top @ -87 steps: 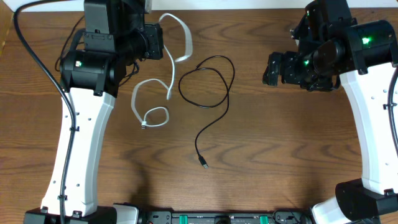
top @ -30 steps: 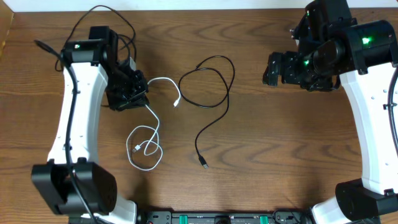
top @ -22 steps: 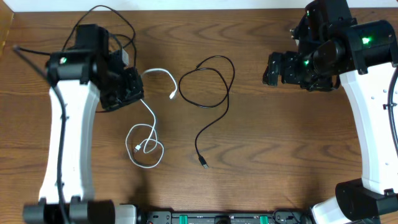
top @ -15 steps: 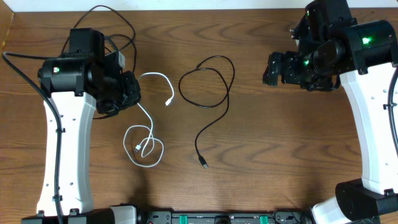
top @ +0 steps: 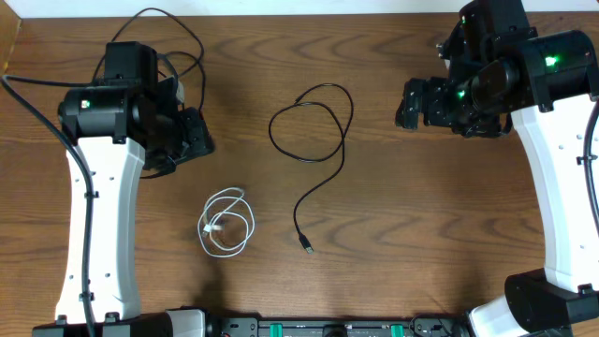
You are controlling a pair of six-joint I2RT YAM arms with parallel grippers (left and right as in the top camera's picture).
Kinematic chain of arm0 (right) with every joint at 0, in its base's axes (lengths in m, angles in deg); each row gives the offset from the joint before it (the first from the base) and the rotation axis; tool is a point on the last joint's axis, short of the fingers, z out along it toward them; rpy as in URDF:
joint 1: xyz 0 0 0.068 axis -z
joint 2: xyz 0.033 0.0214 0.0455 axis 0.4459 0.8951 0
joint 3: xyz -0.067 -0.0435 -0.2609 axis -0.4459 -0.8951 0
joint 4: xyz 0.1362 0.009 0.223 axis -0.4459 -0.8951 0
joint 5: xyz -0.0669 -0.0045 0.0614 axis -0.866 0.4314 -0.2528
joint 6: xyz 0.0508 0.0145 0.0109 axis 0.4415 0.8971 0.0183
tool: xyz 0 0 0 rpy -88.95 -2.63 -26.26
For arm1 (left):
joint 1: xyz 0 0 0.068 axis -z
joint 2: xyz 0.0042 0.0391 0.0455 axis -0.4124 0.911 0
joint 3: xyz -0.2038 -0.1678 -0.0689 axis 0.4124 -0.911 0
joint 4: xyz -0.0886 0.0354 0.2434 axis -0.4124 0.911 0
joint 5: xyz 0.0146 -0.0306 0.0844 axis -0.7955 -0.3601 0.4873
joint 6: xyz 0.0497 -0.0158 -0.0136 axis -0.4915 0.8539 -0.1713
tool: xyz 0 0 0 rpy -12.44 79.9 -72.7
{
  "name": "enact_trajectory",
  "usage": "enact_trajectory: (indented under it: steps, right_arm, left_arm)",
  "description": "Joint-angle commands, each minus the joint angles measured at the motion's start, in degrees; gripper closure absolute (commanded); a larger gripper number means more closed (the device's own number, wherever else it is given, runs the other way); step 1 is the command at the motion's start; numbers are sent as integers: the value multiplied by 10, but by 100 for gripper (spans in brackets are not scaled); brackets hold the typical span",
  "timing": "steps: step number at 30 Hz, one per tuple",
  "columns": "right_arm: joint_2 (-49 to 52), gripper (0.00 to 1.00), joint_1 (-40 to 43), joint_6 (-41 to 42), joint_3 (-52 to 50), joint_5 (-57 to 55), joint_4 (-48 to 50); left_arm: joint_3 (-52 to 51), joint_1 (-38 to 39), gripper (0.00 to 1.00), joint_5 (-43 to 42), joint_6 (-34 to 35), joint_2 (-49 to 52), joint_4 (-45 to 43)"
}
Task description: Untangle cables
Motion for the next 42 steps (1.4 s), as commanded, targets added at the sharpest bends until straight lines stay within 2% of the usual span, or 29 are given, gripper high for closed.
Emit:
enact_trajectory:
  steps: [1, 5, 11, 16, 20, 21, 42]
  right_arm:
    - [-6, 1, -2, -6, 1, -2, -1]
    - [-6, 1, -2, -6, 1, -2, -1]
    - [-6, 1, -2, -6, 1, -2, -1]
    - [-6, 1, -2, -6, 1, -2, 0]
    - [-6, 1, -3, -6, 1, -2, -1]
    - [-6, 1, -3, -6, 1, -2, 0]
    - [-6, 1, -3, -6, 1, -2, 0]
  left_arm:
    - [-3, -2, 44, -11, -3, 4, 0]
    - [2, -2, 44, -61, -8, 1, -13]
    - [38, -2, 42, -66, -7, -22, -19]
    - [39, -2, 34, -66, -7, -70, -28]
    - [39, -2, 14, -66, -7, -88, -19]
    - [39, -2, 13, -66, -7, -87, -15]
    - [25, -1, 12, -66, -4, -83, 26]
